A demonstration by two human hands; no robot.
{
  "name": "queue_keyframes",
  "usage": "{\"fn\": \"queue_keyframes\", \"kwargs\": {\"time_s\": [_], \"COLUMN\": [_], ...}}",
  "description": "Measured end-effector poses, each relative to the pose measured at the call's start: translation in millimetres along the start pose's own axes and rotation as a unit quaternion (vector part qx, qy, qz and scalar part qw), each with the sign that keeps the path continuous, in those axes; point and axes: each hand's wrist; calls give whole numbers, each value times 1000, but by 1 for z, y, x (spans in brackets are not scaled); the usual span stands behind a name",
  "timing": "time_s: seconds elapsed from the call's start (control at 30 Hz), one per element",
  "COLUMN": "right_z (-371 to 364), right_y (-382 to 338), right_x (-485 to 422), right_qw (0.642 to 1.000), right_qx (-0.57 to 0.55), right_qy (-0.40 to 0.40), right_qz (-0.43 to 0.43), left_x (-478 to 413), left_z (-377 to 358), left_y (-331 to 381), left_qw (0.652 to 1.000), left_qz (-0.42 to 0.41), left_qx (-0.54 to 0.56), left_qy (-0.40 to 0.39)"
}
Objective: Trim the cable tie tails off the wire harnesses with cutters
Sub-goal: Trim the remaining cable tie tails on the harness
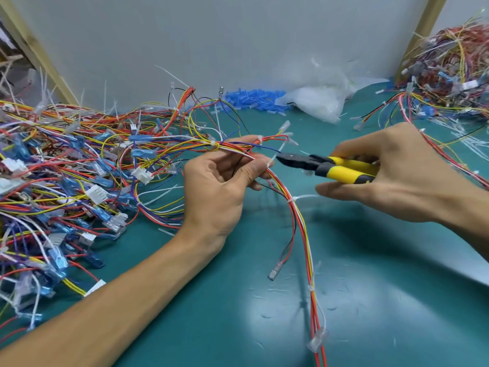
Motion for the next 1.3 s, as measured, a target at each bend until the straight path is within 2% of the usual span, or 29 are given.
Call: {"fn": "queue_keyframes", "kwargs": {"time_s": [0.13,0.8,1.3], "right_z": [-4,-10,-10], "right_y": [0,2,1], "right_x": [0,0,1], "right_qw": [999,999,1000], "right_qx": [28,-12,-1], "right_qy": [-32,-40,-21], "right_qz": [-17,-22,-18], "left_x": [0,0,0], "left_z": [1,2,3], "left_y": [-1,-3,-3], "left_qw": [1000,1000,999], "left_qz": [-5,-24,-28], "left_qx": [7,5,-10], "left_qy": [-4,-18,-16]}}
Point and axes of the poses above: each hand's wrist, its own x-axis away from the middle knuckle, its own z-axis out of the back of the hand, y = z × x, and after that the axes turned 7 degrees about -x, right-handed
